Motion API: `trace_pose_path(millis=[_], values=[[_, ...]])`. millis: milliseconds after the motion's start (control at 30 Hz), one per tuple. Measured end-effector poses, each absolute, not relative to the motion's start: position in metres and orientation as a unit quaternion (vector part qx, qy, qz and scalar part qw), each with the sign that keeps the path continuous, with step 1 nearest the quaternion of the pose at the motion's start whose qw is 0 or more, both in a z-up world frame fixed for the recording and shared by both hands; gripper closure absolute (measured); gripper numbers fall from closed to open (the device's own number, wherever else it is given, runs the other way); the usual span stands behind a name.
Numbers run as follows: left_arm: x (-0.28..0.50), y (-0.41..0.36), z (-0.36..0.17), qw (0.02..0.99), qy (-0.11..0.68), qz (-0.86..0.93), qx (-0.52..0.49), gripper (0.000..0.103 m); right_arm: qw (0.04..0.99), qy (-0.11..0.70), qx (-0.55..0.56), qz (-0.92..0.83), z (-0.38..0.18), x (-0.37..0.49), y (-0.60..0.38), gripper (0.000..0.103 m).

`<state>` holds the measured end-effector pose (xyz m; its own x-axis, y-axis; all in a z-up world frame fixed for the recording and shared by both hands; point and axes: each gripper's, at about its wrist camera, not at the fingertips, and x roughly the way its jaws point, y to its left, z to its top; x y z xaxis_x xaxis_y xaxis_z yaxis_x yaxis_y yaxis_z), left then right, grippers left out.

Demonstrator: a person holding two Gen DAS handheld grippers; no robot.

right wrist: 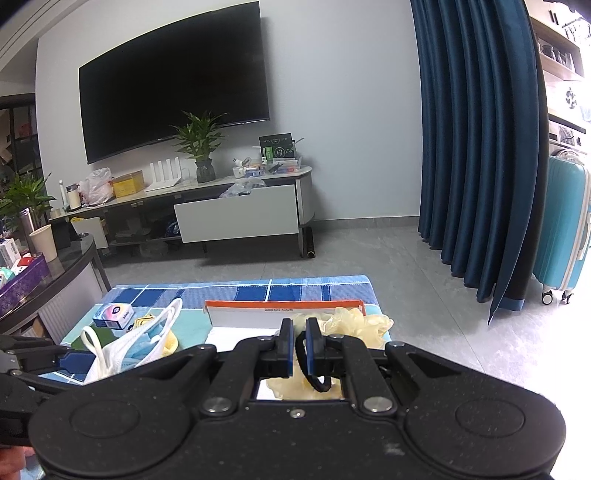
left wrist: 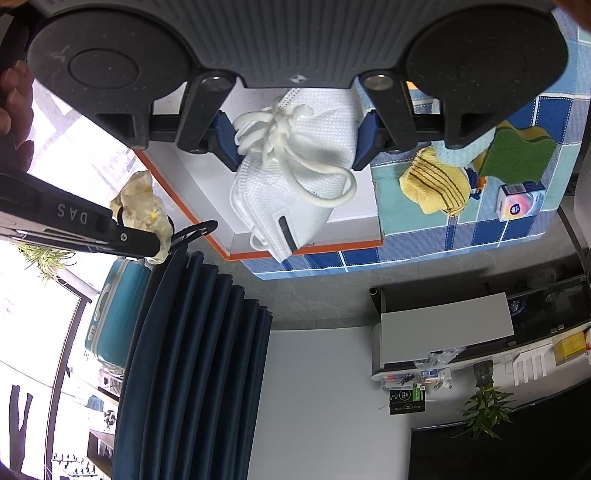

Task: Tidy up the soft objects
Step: 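Lift and carry the mask with left tool while right tool carries the glove to the box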

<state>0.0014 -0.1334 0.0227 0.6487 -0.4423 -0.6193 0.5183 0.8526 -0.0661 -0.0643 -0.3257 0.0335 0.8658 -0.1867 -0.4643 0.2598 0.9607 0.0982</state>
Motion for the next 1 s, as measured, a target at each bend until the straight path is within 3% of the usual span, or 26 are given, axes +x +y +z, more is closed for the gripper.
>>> trace_pose_path(millis=[1000], values=[[0.037,-0.156,0.010,0.900,0.349,-0.253,0.059,0.038,0.956,0.261,0.075,-0.113,0.016,-0.018,-0.344,0.095]])
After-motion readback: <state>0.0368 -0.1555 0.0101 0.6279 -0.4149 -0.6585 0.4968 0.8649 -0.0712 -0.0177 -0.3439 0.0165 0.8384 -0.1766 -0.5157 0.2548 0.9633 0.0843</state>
